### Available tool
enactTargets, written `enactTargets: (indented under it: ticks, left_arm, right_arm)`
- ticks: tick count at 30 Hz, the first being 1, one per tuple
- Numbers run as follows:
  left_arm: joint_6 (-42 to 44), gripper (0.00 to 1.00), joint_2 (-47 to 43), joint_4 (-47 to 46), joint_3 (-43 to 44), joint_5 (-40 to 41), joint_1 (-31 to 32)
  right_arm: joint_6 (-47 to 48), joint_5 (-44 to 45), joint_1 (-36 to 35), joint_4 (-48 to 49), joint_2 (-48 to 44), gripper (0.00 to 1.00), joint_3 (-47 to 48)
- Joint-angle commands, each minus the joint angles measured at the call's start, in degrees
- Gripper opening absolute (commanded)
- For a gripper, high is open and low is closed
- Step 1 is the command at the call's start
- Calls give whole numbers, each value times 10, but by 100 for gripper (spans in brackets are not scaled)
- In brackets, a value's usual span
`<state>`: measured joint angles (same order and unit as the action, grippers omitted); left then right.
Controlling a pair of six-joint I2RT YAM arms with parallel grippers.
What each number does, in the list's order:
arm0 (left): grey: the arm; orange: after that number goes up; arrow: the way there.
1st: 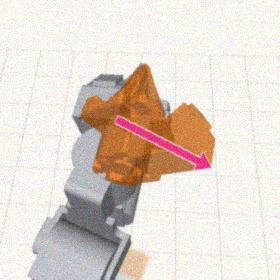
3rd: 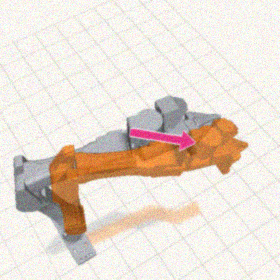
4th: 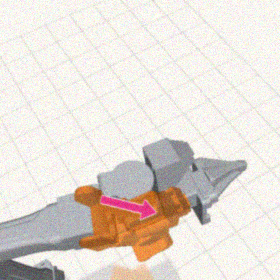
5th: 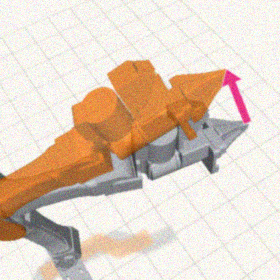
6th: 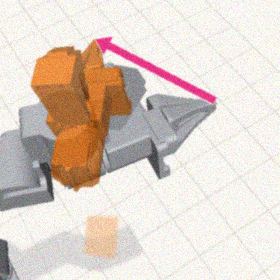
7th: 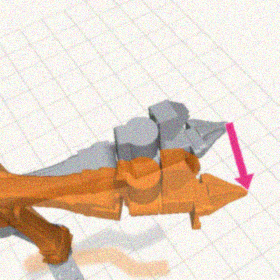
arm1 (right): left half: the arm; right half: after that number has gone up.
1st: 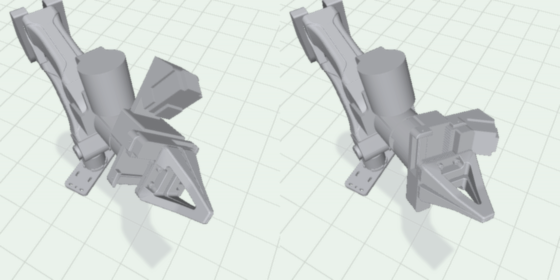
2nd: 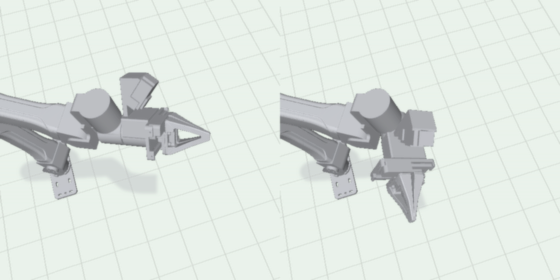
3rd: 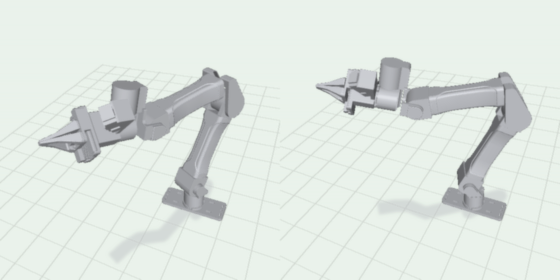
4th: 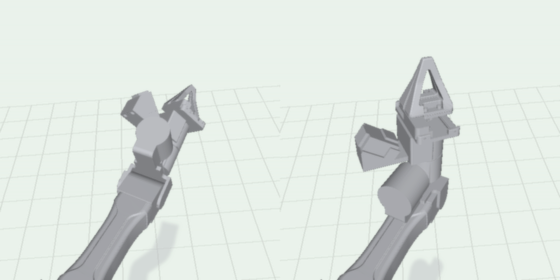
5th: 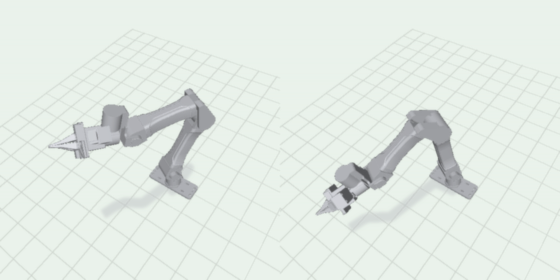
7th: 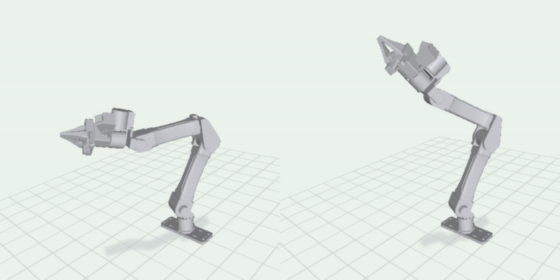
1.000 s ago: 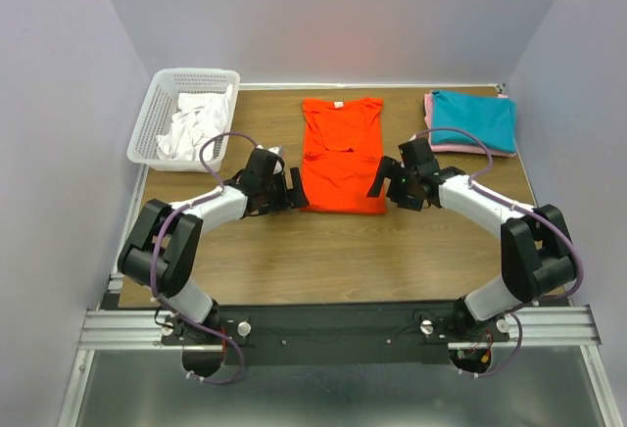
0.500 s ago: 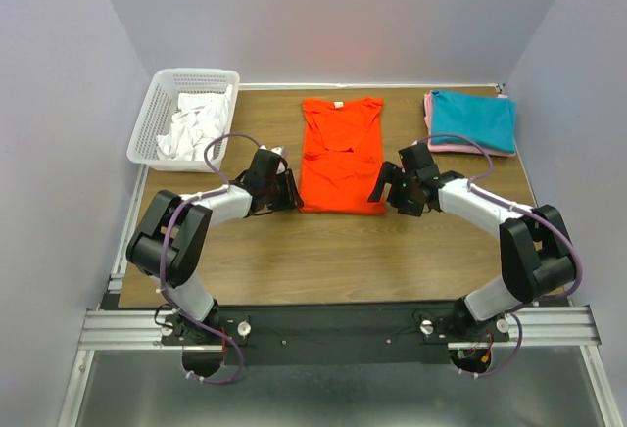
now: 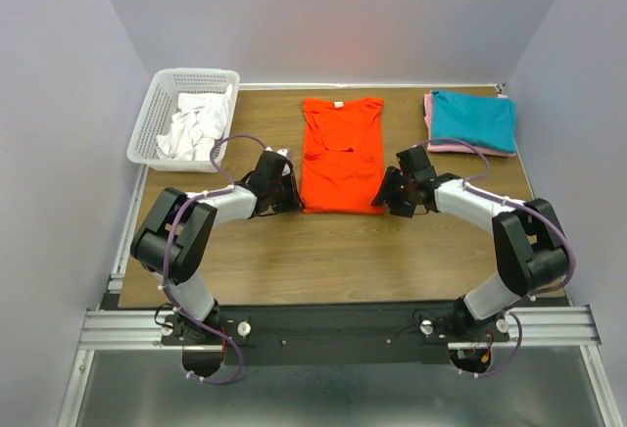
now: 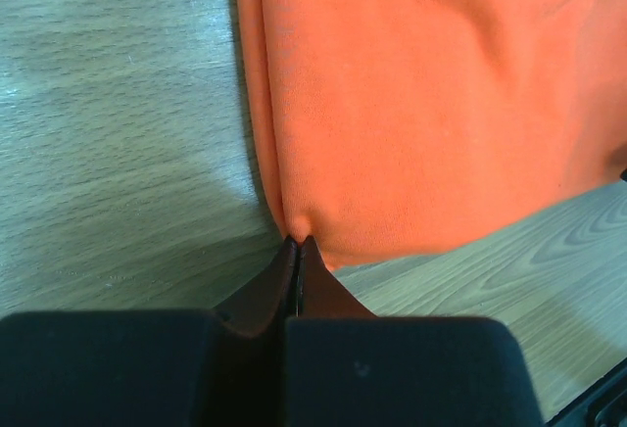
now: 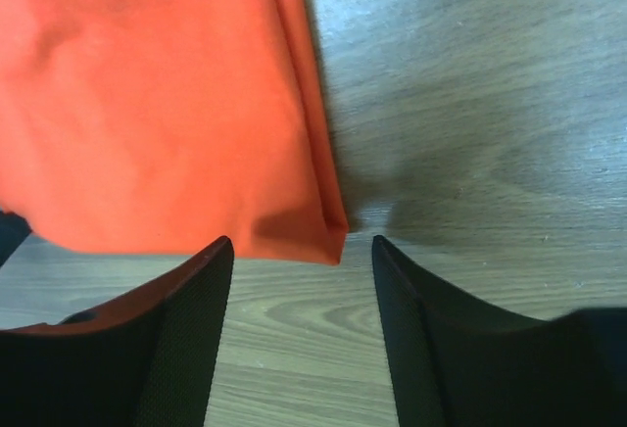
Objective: Fold and stack the t-shirts
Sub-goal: Fold the tshirt
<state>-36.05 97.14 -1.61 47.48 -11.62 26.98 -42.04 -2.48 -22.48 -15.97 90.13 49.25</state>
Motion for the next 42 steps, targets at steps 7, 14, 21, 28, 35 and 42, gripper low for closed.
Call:
enactTargets:
  ticks: [7,14,21,28,35,42]
  left_arm:
    - [0,0,4,44,-7,32,5]
    - [-5,0,-2,40,-12,34,11]
    - [-12,0,-12,39,-28,34,17]
    - [-44,0,-116,52,-93,47,39]
    - [-97,0,-279,120,-150,97,81]
    - [-123,0,-457,214,-137,148,106]
  right_arm:
    - [-21,-6,2,8,15,43,-41]
    - [-13,-3,2,11,13,28,-47]
    - [-1,-26,2,16,-1,4,-67]
    - [9,-111,-4,-11,-105,1,-137]
    - [20,-193,-23,-65,-257,1,-178]
    - [76,-249,-27,-175,-374,1,-126]
